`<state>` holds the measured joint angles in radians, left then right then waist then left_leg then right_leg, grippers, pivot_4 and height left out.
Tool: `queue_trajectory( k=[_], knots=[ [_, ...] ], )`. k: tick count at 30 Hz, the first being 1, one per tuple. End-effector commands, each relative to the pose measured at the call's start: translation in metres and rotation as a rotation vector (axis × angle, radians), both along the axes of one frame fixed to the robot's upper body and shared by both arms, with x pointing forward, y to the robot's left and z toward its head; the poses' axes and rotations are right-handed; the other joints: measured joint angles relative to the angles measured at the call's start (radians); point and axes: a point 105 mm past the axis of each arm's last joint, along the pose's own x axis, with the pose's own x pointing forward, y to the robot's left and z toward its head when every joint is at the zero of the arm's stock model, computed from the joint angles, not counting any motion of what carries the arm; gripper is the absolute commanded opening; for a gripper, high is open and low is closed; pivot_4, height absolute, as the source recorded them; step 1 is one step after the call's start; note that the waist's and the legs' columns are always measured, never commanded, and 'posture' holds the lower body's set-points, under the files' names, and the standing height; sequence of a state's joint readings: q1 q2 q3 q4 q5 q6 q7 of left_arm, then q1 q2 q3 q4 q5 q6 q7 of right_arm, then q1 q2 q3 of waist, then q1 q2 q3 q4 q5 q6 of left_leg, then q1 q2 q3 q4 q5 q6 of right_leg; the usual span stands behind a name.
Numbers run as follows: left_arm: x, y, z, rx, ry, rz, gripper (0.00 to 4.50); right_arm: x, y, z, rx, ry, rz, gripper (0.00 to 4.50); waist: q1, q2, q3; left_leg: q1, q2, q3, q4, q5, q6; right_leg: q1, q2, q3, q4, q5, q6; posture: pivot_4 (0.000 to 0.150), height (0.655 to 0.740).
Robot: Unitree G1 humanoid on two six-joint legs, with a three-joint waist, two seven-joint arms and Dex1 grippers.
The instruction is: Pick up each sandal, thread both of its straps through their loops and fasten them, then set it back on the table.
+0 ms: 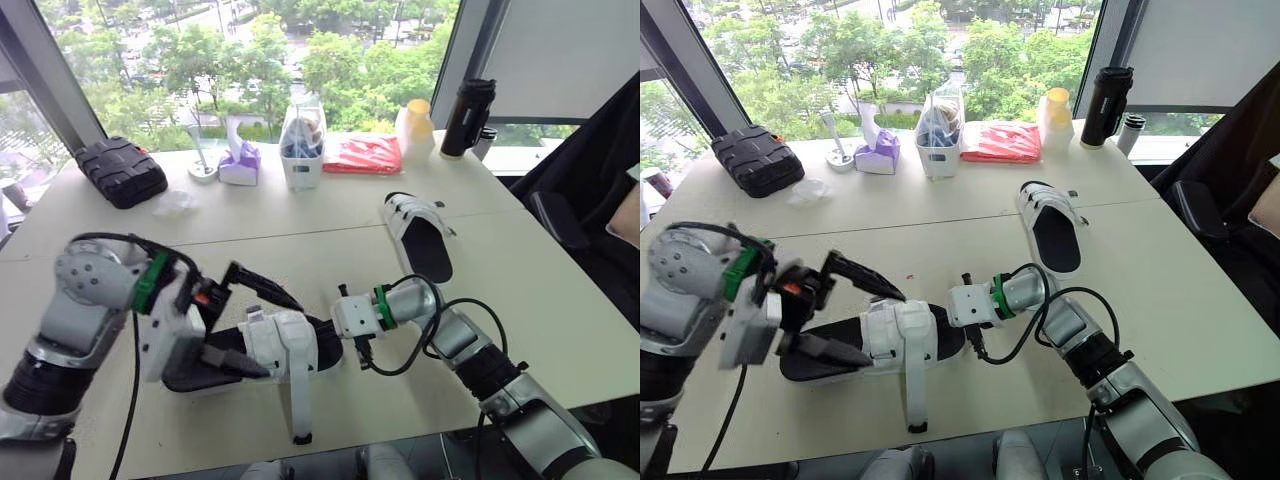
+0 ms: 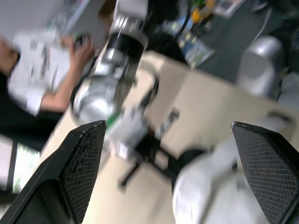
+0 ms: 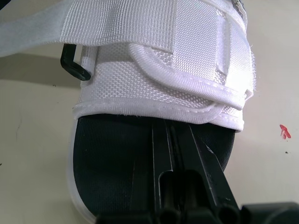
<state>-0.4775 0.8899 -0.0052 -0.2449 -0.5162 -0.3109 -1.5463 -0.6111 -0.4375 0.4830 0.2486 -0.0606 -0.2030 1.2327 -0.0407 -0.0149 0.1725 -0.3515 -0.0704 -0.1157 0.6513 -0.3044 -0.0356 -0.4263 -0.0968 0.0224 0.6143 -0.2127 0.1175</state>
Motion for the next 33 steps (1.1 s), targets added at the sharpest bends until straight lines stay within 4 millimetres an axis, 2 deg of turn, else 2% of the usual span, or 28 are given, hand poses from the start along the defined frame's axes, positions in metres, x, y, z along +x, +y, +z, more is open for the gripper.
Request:
queue_trajectory(
  k=[1,4,6,9,12,15,22,24,26,29,33],
  knots=[
    [0.013,0.011,0.024,-0.140,0.148,0.165,4.43,-0.007,-0.010,-0.031,-0.112,0.079,-0.009,0.00,-0.001,0.000,0.000,0.000,0.000,0.000,0.000,0.000,0.000,0.000,0.000,0.000,0.000,0.000,0.000,0.150,0.7400],
    [0.018,0.020,0.030,-0.253,0.563,0.337,4.43,-0.008,-0.011,-0.031,-0.111,0.081,-0.009,0.00,-0.003,0.000,0.000,0.000,0.000,0.000,0.000,0.000,0.000,0.000,0.000,0.000,0.001,0.000,0.000,0.150,0.7400],
    [0.011,0.024,0.025,-0.270,0.829,0.395,4.43,-0.008,-0.011,-0.031,-0.111,0.082,-0.009,0.00,-0.005,0.001,0.000,0.001,0.000,-0.001,0.000,0.000,0.001,0.000,0.000,0.000,0.001,-0.001,0.001,0.150,0.7400],
    [-0.005,0.025,0.010,-0.243,1.132,0.447,4.43,-0.009,-0.010,-0.030,-0.111,0.084,-0.008,0.00,-0.004,0.001,0.000,0.001,0.001,-0.001,0.000,-0.001,0.002,0.000,0.000,0.000,0.001,-0.001,0.002,0.150,0.7400],
    [-0.014,0.024,-0.003,-0.275,1.312,0.503,4.43,-0.011,-0.011,-0.031,-0.109,0.088,-0.008,0.00,-0.003,0.001,0.000,0.001,0.001,-0.001,0.000,-0.001,0.002,0.000,0.000,0.000,0.002,-0.001,0.002,0.150,0.7400],
    [-0.016,0.024,-0.008,-0.453,1.520,0.553,4.43,-0.013,-0.011,-0.032,-0.108,0.095,-0.012,0.00,-0.001,0.001,0.000,0.002,0.003,-0.001,-0.001,-0.001,0.002,0.000,-0.001,0.001,0.002,-0.001,0.001,0.150,0.7400],
    [-0.042,0.020,-0.031,-0.486,1.716,0.650,4.43,-0.017,-0.014,-0.034,-0.109,0.104,-0.022,0.00,0.005,0.001,0.000,0.001,0.003,-0.001,-0.001,-0.001,0.001,0.000,-0.001,0.001,0.000,-0.001,0.001,0.150,0.7400],
    [-0.056,0.014,-0.051,-0.406,1.748,0.690,4.43,-0.018,-0.014,-0.034,-0.110,0.107,-0.023,0.00,0.006,0.001,0.000,0.001,0.002,0.000,-0.001,-0.001,0.001,0.000,-0.001,0.001,0.000,-0.001,0.001,0.150,0.7400],
    [-0.064,0.011,-0.060,-0.368,1.766,0.708,4.43,-0.019,-0.014,-0.034,-0.111,0.108,-0.022,0.00,0.005,0.001,0.000,0.001,0.000,0.001,-0.002,-0.001,0.001,0.000,-0.001,0.001,-0.001,-0.003,-0.002,0.150,0.7400],
    [-0.066,0.008,-0.077,-0.348,1.741,0.745,4.43,-0.020,-0.012,-0.034,-0.107,0.112,-0.021,0.00,0.008,0.001,-0.001,0.001,0.000,0.001,-0.002,-0.001,0.001,0.001,-0.001,0.001,-0.001,-0.003,-0.002,0.150,0.7400],
    [-0.060,0.004,-0.100,-0.365,1.672,0.819,4.43,-0.023,-0.009,-0.033,-0.100,0.115,-0.017,0.00,0.008,0.002,-0.002,0.002,0.000,0.001,-0.002,-0.001,0.001,0.002,-0.001,0.001,-0.001,-0.003,-0.003,0.150,0.7400]
  ],
)
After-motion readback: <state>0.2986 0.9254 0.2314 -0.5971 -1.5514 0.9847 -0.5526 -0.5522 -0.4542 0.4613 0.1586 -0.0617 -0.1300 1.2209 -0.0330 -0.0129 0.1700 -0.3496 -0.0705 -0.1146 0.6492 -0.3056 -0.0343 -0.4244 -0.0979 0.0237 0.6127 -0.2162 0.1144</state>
